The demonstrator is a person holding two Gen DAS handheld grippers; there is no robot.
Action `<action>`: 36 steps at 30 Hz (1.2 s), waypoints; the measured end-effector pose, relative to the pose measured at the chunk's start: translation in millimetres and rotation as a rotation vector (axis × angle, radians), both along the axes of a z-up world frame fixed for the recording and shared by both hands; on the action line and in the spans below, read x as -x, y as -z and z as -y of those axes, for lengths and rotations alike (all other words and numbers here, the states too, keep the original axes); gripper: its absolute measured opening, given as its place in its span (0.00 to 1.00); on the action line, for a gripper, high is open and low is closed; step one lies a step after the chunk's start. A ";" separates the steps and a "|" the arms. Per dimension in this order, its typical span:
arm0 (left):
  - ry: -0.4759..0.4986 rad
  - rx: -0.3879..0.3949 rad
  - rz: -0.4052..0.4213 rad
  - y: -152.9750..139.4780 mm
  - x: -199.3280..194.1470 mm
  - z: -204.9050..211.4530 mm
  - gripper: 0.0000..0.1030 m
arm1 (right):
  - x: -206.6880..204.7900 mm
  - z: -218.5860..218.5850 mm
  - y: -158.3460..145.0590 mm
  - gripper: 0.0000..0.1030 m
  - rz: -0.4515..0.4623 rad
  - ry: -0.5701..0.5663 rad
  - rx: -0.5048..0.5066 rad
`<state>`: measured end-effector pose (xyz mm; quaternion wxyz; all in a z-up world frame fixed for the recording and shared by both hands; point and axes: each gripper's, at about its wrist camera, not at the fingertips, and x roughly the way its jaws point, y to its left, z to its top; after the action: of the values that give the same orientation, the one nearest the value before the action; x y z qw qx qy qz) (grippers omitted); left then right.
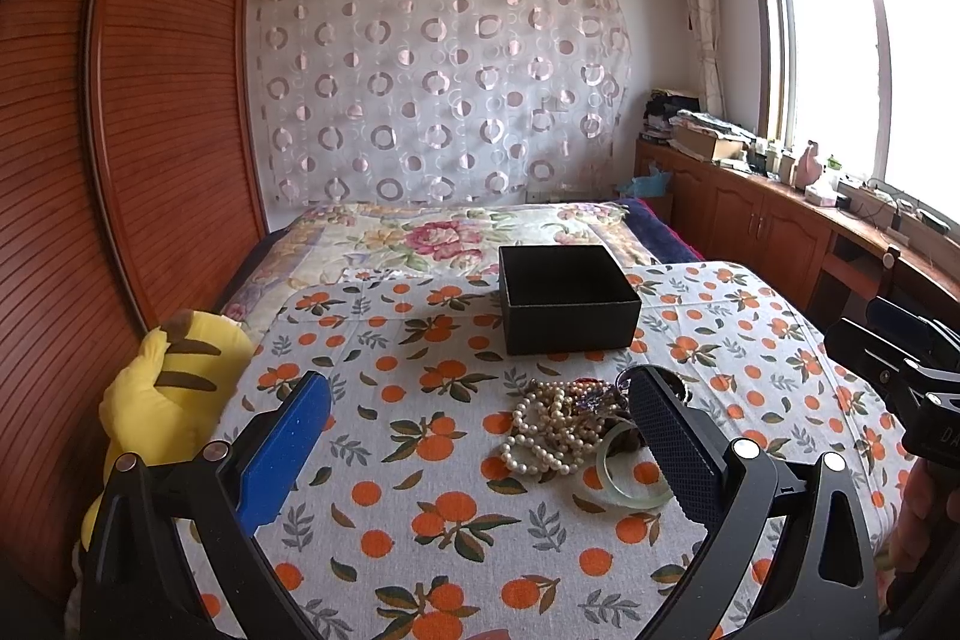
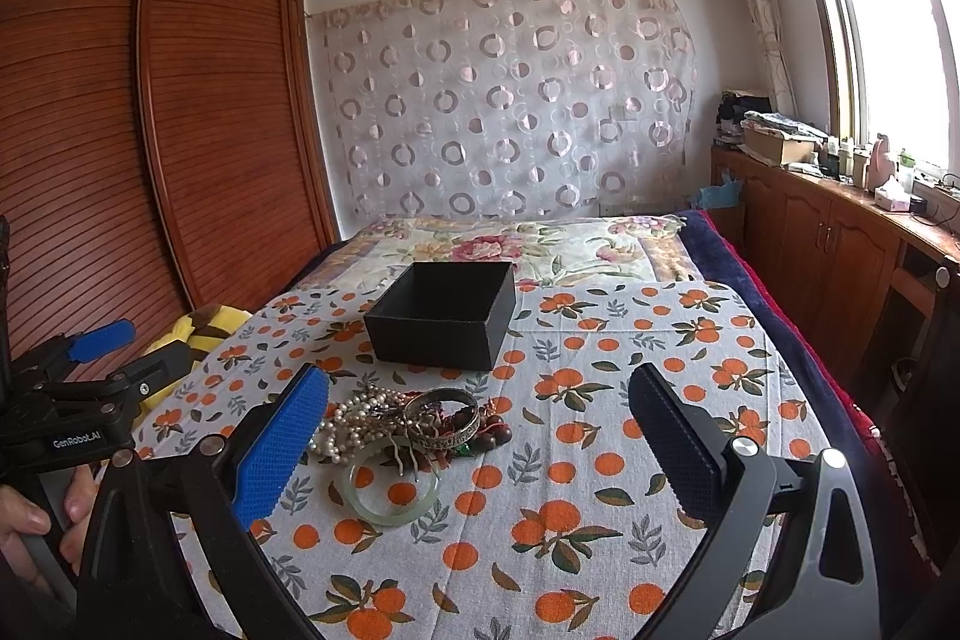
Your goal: Organize jewelry
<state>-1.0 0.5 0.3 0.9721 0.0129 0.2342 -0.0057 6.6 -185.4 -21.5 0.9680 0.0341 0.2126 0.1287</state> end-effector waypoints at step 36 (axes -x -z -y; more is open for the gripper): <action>0.122 0.015 -0.179 46.9 -27.6 23.8 0.94 | -26.0 25.9 50.1 0.79 -0.125 -0.057 0.096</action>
<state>26.6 -23.2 -46.6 0.9451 0.0191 0.3190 -0.0679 32.5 -211.3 -71.6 0.9494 -0.0102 0.2793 0.1434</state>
